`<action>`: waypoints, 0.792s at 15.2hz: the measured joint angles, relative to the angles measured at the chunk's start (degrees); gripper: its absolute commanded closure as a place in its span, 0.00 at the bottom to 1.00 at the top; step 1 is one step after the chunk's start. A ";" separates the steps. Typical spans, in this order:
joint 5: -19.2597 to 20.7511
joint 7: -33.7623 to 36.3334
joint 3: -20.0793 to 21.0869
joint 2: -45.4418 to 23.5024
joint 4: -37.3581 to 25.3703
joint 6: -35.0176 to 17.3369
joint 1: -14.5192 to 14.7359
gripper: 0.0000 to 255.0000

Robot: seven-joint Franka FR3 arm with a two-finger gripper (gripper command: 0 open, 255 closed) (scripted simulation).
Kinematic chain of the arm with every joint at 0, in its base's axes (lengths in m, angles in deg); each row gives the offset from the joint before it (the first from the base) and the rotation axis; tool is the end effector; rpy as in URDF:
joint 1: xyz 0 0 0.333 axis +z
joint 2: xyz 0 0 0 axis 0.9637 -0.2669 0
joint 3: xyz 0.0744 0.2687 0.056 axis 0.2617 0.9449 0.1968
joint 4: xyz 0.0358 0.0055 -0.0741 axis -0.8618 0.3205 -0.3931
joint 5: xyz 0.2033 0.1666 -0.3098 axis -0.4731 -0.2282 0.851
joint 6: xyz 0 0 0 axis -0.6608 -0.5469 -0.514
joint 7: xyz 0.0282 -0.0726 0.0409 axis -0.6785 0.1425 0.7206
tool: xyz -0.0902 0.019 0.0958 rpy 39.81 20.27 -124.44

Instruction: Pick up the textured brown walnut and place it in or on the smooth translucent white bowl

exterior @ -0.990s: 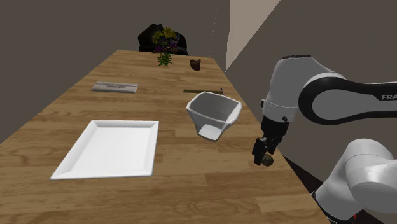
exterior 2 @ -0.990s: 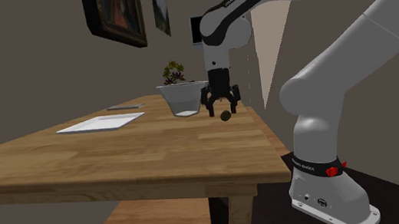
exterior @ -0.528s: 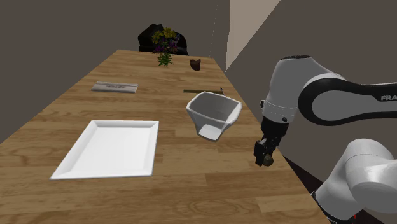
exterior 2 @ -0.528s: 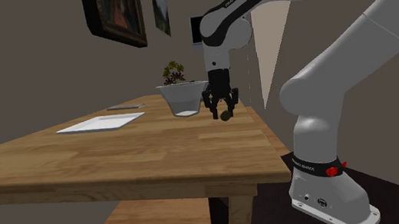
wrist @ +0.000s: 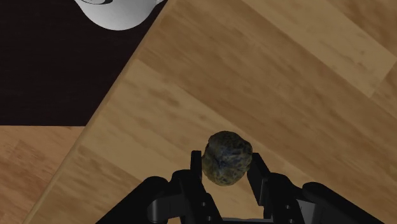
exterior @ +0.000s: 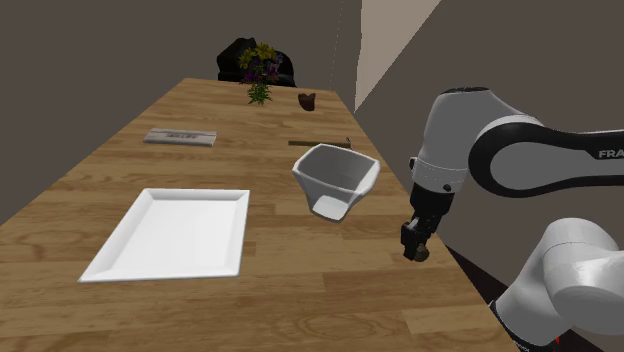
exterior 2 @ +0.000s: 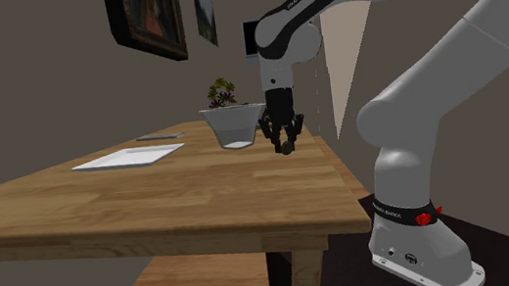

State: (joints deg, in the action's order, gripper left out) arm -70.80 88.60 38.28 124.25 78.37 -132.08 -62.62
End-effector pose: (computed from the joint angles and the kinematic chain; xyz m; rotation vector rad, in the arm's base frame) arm 0.2897 0.1584 0.3631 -3.0739 0.0225 0.2231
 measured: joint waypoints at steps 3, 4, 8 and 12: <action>0.17 0.20 -0.14 0.27 -0.84 1.09 -0.03 1.00; 0.38 0.20 -0.37 0.56 -1.36 1.90 -0.12 1.00; 1.06 0.53 -1.00 1.16 -3.99 5.11 -0.37 1.00; 1.62 0.84 -1.56 1.60 -6.51 8.05 -0.55 1.00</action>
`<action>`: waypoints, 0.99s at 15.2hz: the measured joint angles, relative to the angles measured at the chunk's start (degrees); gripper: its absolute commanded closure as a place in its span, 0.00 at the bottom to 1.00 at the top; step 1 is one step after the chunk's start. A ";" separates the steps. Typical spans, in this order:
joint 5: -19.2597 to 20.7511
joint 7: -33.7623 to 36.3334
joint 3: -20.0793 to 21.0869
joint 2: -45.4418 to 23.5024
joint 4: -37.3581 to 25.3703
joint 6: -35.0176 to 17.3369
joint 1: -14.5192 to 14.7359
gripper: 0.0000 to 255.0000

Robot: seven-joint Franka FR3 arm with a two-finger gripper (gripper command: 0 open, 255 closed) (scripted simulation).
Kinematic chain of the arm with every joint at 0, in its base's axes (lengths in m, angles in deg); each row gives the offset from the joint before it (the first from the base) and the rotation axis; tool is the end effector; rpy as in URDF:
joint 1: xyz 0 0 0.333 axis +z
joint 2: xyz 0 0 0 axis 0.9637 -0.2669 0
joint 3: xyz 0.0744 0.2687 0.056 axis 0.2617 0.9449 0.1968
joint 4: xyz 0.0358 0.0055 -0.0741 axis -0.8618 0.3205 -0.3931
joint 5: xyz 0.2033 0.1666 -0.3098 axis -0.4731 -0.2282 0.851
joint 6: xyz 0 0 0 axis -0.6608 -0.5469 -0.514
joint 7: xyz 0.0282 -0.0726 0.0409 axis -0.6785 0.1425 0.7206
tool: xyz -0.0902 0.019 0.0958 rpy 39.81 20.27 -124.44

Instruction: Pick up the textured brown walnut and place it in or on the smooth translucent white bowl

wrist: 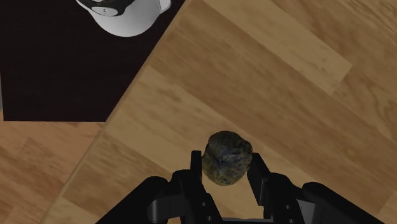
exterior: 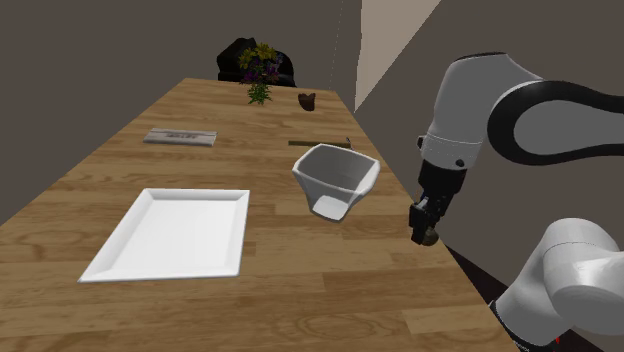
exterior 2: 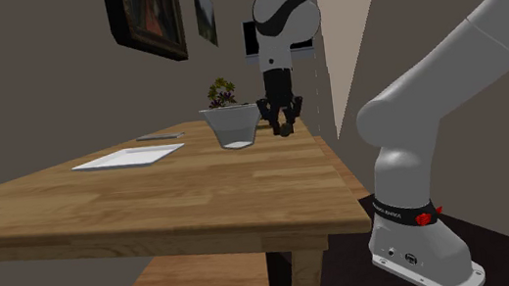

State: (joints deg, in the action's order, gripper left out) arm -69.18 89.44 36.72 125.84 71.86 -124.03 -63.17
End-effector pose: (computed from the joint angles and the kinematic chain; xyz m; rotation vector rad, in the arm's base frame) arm 0.2914 0.1580 0.4166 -3.0738 0.0225 0.2230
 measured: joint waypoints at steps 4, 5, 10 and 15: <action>0.60 0.35 -0.60 0.11 -3.12 3.21 -0.22 1.00; 0.71 0.50 -0.77 0.45 -3.86 4.28 -0.21 1.00; 1.29 0.94 -1.29 -0.28 -7.95 7.61 -0.47 1.00; 1.72 1.47 -1.82 -0.33 -11.73 11.32 -0.55 1.00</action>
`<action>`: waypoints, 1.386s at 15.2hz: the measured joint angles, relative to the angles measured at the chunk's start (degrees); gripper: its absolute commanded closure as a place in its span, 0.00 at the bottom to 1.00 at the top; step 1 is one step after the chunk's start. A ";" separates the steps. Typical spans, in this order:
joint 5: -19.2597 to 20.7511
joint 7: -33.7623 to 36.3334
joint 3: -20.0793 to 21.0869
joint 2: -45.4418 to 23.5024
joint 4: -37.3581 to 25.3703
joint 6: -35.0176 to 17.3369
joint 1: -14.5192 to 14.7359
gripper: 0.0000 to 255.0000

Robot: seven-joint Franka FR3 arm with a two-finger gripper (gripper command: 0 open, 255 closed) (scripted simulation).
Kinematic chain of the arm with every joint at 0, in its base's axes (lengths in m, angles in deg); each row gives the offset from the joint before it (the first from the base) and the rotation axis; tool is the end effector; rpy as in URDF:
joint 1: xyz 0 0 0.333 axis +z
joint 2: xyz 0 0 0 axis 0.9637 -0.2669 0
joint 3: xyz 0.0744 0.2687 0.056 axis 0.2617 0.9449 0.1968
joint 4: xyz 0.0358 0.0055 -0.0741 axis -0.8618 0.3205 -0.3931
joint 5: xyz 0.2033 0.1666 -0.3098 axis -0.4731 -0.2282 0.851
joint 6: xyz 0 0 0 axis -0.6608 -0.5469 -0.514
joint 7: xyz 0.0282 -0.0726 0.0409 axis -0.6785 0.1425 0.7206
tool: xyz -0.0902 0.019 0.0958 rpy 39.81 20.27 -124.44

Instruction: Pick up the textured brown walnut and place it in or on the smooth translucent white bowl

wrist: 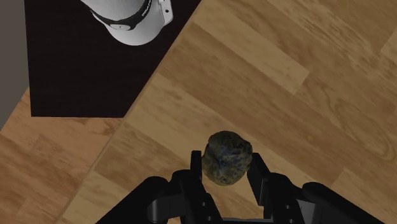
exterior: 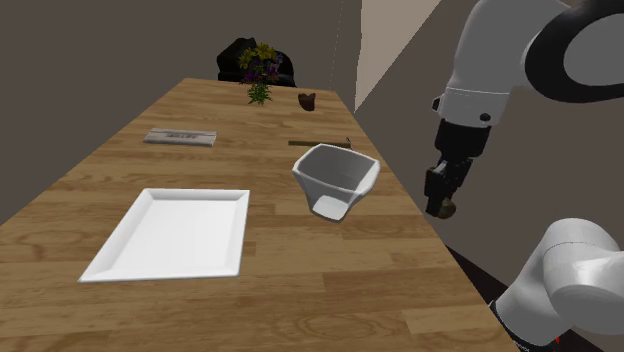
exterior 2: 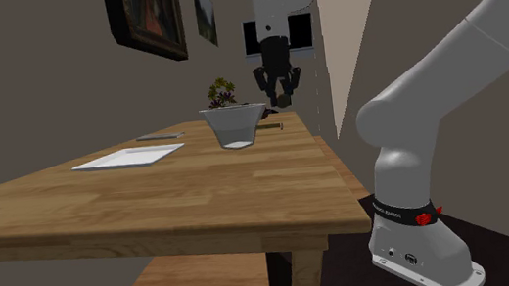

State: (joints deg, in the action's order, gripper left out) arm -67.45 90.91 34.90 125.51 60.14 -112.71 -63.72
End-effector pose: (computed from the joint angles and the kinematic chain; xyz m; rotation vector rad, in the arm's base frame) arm 0.2904 0.1583 0.4992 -3.0740 0.0225 0.2230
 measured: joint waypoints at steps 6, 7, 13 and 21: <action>0.53 0.57 -0.58 -1.17 -5.35 4.15 -0.21 1.00; 0.65 0.65 -0.76 -1.22 -6.35 5.10 -0.23 1.00; 1.16 1.11 -1.32 -2.94 -11.94 8.98 -0.46 1.00; 2.78 0.89 -0.56 -16.57 -22.40 5.88 -2.00 1.00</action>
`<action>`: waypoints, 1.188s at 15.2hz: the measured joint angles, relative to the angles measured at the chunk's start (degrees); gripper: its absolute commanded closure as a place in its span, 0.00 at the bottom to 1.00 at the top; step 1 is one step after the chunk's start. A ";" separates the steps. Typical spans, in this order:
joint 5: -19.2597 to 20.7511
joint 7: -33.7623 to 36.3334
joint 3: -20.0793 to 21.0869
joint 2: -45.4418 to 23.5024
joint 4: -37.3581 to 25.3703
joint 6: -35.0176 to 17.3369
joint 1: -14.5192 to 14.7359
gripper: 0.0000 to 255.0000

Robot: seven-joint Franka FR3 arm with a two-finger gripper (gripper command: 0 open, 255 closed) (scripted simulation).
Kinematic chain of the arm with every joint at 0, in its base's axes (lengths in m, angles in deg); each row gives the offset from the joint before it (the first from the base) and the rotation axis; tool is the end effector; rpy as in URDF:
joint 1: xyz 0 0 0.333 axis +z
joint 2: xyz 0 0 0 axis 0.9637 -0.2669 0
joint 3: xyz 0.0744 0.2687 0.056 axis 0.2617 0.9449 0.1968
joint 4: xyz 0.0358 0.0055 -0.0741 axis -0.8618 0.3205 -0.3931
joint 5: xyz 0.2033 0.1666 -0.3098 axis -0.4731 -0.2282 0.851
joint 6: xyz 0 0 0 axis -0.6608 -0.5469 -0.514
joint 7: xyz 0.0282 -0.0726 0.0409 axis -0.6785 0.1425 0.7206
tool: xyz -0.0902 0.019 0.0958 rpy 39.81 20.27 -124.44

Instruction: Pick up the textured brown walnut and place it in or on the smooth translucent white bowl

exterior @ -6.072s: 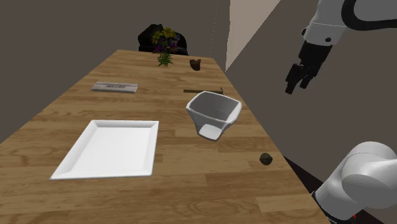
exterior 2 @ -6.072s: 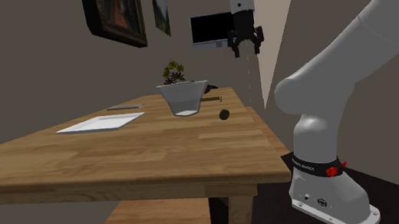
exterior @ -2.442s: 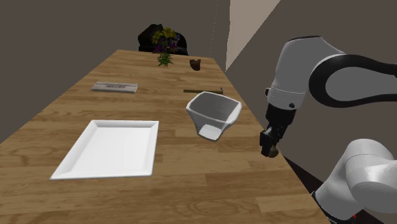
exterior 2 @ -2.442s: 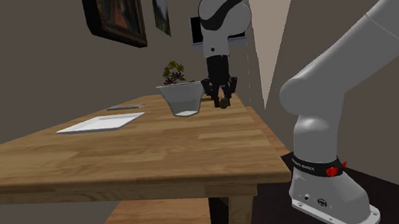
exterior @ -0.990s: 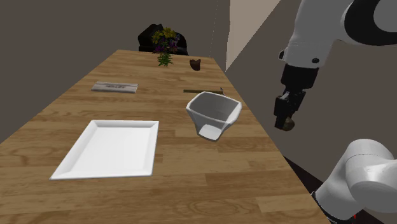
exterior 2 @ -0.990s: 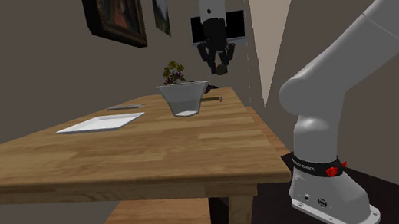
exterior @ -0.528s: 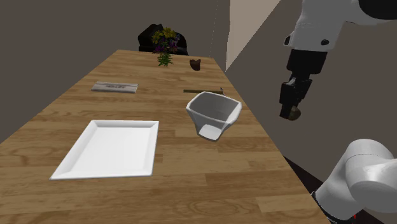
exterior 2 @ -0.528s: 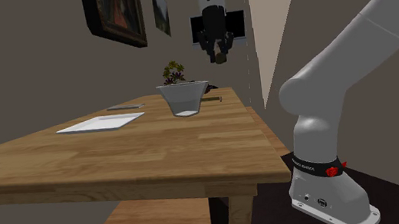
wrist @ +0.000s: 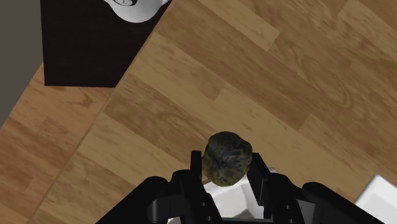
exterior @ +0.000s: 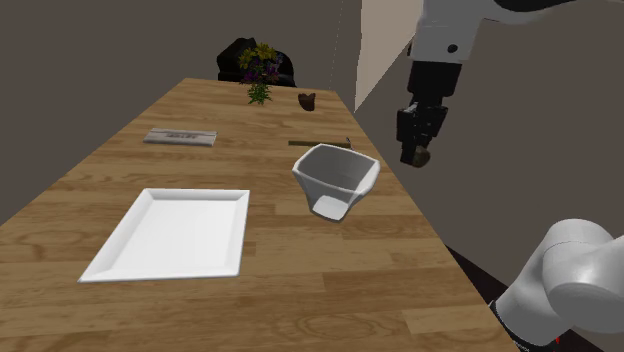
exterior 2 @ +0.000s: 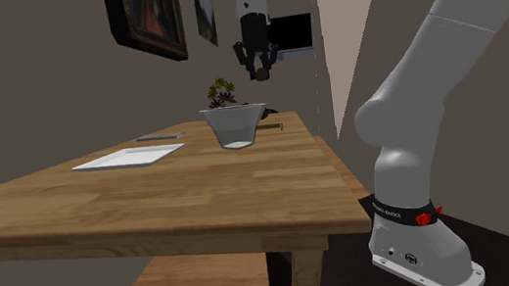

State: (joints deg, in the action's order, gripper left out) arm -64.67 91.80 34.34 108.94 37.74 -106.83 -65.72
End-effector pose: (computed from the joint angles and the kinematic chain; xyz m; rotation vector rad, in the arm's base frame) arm 0.3608 0.1716 0.5738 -3.0748 0.0230 0.2237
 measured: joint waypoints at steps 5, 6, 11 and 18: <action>1.58 0.62 1.01 -11.64 -9.66 -1.93 -0.84 1.00; 1.94 0.88 1.25 -14.02 -11.89 -2.11 -0.92 1.00; 3.99 2.18 2.12 -25.24 -23.94 -1.22 -1.05 1.00; 4.25 1.85 2.28 -26.48 -20.29 -6.05 -0.96 1.00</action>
State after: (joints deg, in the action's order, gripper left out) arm -60.42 93.65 36.62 82.46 17.45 -112.88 -66.68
